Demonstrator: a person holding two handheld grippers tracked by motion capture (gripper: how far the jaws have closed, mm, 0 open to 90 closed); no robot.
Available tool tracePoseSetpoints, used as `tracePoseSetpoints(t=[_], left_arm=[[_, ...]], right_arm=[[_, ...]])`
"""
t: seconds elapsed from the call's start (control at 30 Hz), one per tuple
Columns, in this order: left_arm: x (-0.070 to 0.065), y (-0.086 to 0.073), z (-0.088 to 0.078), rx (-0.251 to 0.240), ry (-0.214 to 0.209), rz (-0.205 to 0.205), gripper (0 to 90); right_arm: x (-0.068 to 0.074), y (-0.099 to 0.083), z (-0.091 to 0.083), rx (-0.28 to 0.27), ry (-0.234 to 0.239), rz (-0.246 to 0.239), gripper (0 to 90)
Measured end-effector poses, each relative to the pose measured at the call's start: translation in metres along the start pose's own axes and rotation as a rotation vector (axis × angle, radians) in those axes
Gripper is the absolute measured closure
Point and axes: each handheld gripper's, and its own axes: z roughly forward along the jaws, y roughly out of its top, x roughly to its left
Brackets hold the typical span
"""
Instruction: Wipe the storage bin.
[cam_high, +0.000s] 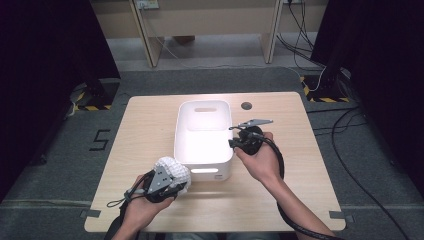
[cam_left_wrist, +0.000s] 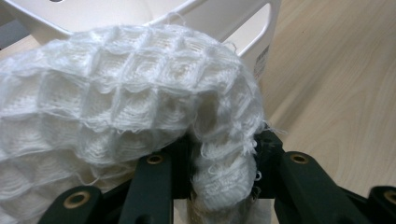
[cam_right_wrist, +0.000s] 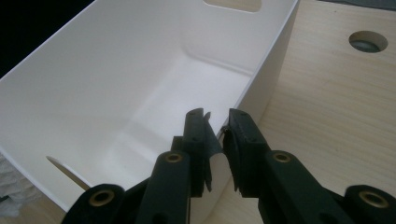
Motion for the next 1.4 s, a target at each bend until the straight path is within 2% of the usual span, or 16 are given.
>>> tracePoseSetpoints(t=[0.23,0.47,0.57,1.07,1.4], left_arm=[[0.000,0.003,0.003,0.002,0.000,0.006,66.8],[0.000,0.002,0.011,0.026,0.008,0.024,67.2],[-0.001,-0.001,0.016,0.046,0.011,0.038,67.6],[-0.002,-0.029,0.046,0.151,0.014,0.043,67.8],[-0.003,-0.034,0.055,0.169,0.016,0.035,67.8]], right_arm=[[0.000,0.000,0.000,-0.001,-0.002,-0.004,78.4],[0.002,0.001,0.001,0.004,-0.007,-0.010,78.3],[0.002,0.001,0.001,0.003,-0.007,-0.020,78.4],[0.002,0.001,0.001,0.004,-0.005,-0.030,78.5],[0.002,0.002,0.001,0.005,-0.008,-0.031,78.4]])
